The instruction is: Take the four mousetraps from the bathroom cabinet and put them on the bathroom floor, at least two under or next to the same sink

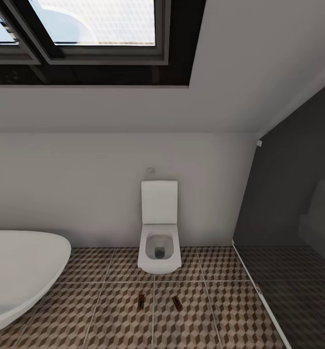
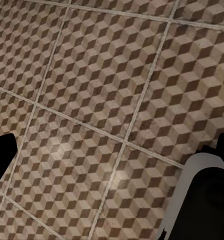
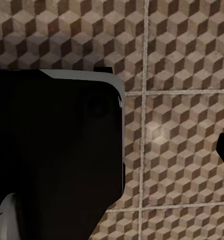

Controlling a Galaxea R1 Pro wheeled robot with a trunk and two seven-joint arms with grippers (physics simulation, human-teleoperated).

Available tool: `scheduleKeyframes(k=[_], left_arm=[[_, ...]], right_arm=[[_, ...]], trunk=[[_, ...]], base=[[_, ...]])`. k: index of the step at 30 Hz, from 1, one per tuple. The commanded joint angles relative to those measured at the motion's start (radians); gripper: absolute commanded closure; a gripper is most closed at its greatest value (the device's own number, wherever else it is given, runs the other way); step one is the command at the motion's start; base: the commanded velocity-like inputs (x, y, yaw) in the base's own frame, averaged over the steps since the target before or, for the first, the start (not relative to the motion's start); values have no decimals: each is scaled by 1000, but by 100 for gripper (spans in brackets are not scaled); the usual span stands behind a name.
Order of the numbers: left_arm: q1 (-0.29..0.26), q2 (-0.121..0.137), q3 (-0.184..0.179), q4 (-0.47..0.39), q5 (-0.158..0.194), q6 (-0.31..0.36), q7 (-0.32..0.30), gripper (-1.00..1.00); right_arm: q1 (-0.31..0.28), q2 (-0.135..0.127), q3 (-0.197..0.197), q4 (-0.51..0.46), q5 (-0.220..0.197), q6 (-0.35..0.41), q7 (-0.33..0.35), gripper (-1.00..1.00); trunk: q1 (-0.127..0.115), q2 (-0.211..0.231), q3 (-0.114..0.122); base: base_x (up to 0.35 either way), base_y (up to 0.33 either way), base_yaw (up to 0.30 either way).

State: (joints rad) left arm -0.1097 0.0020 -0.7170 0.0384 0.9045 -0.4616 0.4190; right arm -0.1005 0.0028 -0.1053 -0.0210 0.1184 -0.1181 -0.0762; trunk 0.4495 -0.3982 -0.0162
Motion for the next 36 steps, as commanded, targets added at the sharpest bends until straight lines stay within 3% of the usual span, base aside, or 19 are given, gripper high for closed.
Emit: scheduleKeyframes(k=[1,36], left_arm=[[-1,0,-7,1,4,-2,3,-100],[-1,0,-7,1,4,-2,3,-100]], right_arm=[[-1,0,-8,1,10,-3,-4,-100],[-1,0,-8,1,10,-3,-4,-100]], trunk=[[1,-2,-2],[1,-2,-2]], base=[[0,0,0],[0,0,0]])
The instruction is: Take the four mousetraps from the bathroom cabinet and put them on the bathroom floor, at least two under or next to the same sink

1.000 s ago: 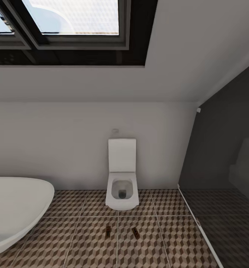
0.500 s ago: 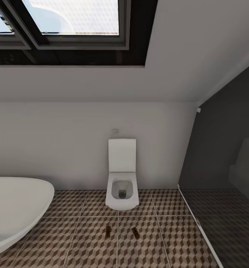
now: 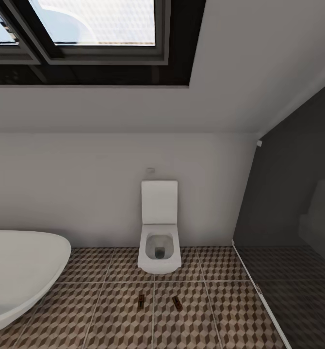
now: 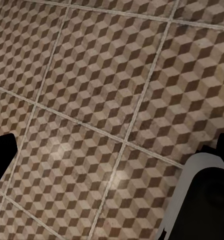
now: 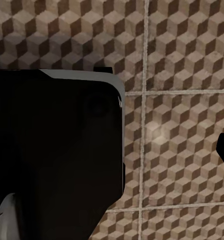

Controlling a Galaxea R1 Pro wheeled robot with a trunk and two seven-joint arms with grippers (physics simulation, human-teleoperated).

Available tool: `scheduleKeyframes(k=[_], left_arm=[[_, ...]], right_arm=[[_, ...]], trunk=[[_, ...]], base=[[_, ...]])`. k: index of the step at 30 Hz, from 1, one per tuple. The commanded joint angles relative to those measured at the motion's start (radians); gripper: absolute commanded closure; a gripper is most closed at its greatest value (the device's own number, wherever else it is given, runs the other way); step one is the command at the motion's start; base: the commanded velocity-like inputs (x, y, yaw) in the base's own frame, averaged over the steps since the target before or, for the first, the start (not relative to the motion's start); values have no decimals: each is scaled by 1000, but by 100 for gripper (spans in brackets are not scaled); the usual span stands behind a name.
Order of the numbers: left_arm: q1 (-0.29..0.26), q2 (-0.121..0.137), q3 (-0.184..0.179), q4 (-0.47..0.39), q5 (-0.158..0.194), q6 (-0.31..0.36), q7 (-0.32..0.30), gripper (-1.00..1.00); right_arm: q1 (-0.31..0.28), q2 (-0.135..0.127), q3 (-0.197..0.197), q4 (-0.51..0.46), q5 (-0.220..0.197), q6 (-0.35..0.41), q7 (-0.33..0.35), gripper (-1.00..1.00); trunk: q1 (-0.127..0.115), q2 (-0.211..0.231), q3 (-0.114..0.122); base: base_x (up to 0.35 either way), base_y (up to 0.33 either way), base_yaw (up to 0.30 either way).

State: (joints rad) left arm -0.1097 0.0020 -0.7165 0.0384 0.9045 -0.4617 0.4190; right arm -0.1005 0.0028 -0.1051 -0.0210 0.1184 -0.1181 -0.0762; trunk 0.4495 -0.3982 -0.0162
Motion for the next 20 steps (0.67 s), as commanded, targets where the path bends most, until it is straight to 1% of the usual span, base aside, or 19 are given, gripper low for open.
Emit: scheduleKeyframes(k=[1,20], left_arm=[[-1,0,-8,1,4,-2,3,-100],[-1,0,-8,1,4,-2,3,-100]], right_arm=[[-1,0,-9,1,10,-3,-4,-100],[-1,0,-8,1,10,-3,-4,-100]], trunk=[[1,-2,-2],[1,-2,-2]], base=[[0,0,0],[0,0,0]])
